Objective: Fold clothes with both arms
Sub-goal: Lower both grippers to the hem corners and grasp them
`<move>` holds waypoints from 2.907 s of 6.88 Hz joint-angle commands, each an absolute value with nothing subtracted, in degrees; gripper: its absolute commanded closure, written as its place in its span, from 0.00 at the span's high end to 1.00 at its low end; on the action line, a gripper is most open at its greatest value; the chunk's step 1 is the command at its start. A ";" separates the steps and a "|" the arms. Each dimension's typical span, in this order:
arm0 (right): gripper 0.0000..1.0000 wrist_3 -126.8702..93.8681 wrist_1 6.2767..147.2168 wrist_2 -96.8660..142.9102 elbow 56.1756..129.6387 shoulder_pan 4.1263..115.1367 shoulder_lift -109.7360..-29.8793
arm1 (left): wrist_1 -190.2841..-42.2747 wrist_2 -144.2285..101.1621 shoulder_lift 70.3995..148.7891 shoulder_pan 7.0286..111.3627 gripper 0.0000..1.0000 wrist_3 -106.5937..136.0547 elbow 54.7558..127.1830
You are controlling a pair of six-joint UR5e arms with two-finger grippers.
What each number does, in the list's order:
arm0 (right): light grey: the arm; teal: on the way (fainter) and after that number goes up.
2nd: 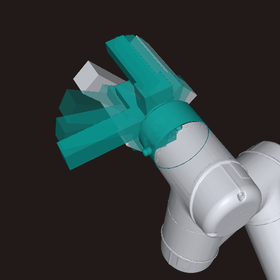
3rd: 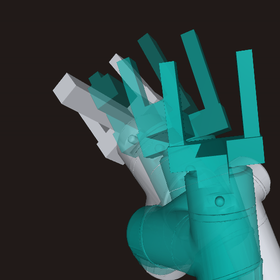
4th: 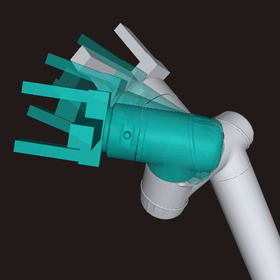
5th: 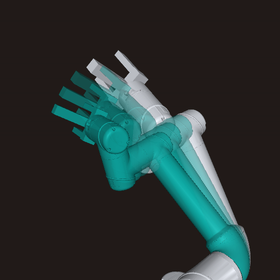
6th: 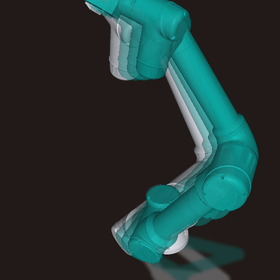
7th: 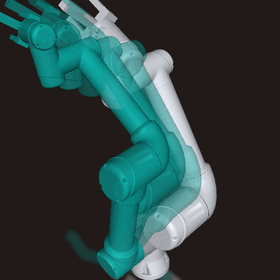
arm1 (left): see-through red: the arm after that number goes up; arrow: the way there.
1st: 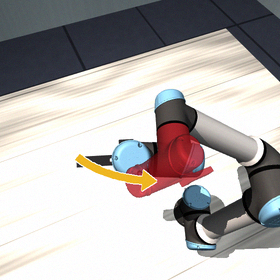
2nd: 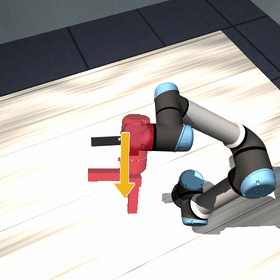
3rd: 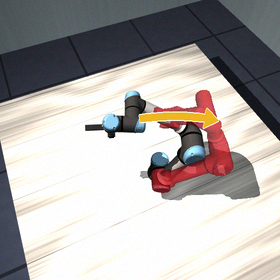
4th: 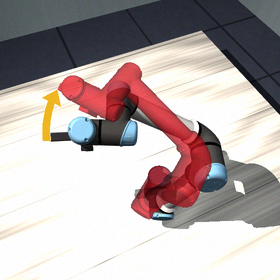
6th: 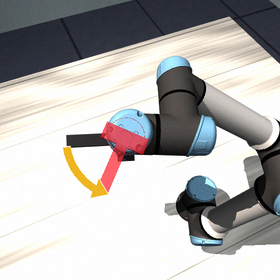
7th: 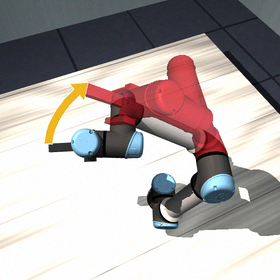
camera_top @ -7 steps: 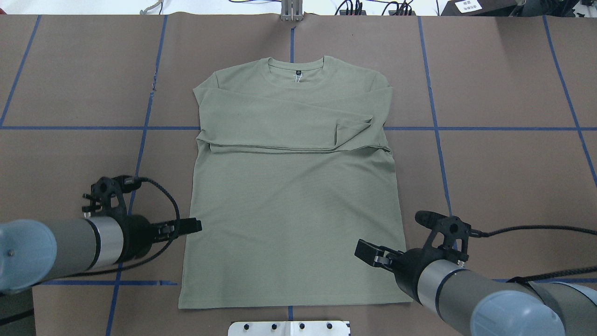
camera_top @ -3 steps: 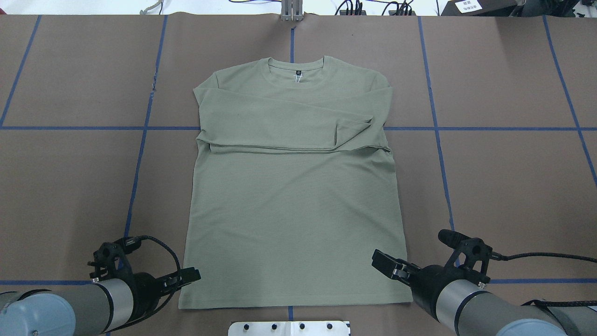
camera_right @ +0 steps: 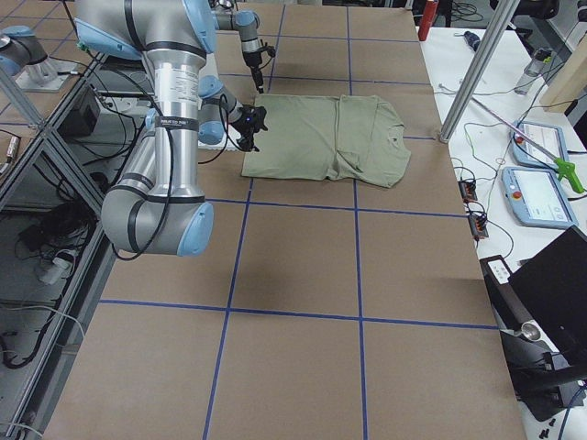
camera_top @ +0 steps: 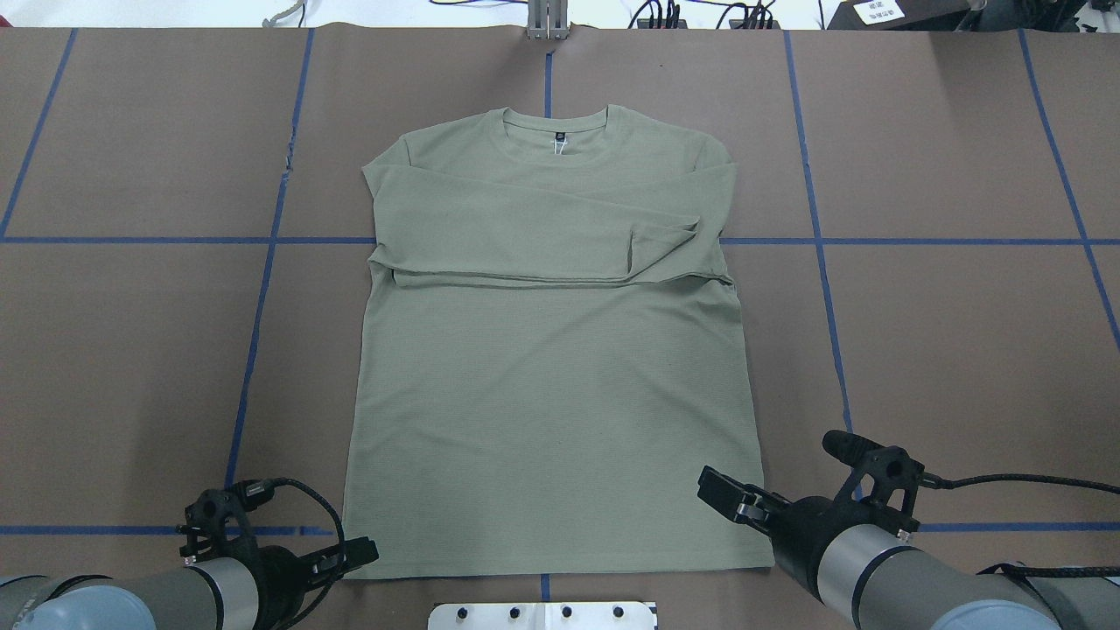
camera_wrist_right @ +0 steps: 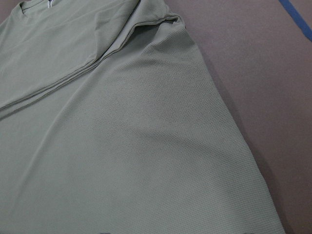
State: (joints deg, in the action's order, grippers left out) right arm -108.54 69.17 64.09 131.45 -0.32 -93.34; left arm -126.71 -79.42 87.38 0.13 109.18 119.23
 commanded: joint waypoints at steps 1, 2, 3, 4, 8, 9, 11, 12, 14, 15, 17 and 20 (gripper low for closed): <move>0.94 -108.54 69.17 63.98 131.22 -0.35 -93.34 | -126.65 -79.37 87.45 -0.70 0.67 109.25 118.13; 0.94 -108.63 69.17 63.72 130.96 -0.44 -93.34 | -126.56 -79.45 87.45 -0.70 0.67 109.25 117.17; 0.94 -108.55 69.17 63.29 130.87 -0.44 -93.34 | -126.56 -79.45 87.80 -0.70 0.65 109.25 117.16; 0.94 -108.54 69.17 63.28 130.87 -0.44 -93.34 | -126.56 -79.54 87.98 -0.70 0.62 109.25 117.07; 0.95 -108.54 69.17 63.28 130.78 -0.61 -93.34 | -126.56 -79.54 88.24 -0.70 0.30 109.42 116.98; 0.95 -108.54 69.17 63.28 130.43 -0.62 -93.25 | -126.56 -79.54 88.24 -0.79 0.19 109.42 116.98; 0.95 -108.54 69.17 63.28 129.91 -0.62 -93.08 | -126.56 -79.45 87.89 -0.79 0.00 109.34 117.07; 0.95 -108.54 69.17 63.28 129.90 -0.62 -93.08 | -126.56 -79.45 87.63 -0.53 0.00 109.25 117.77; 0.92 -109.59 69.43 63.28 129.99 -0.70 -93.34 | -126.48 -79.63 87.28 0.17 0.00 108.81 122.58; 0.85 -117.00 70.83 63.54 129.12 -1.57 -94.30 | -126.47 -79.89 87.88 0.26 0.00 108.81 123.13; 0.72 -126.78 75.21 63.46 128.85 -4.21 -94.57 | -126.47 -79.89 88.24 0.35 0.00 108.81 125.49; 0.72 -128.23 77.17 61.17 124.82 -6.85 -93.96 | -126.56 -79.98 88.86 0.53 0.00 108.81 125.68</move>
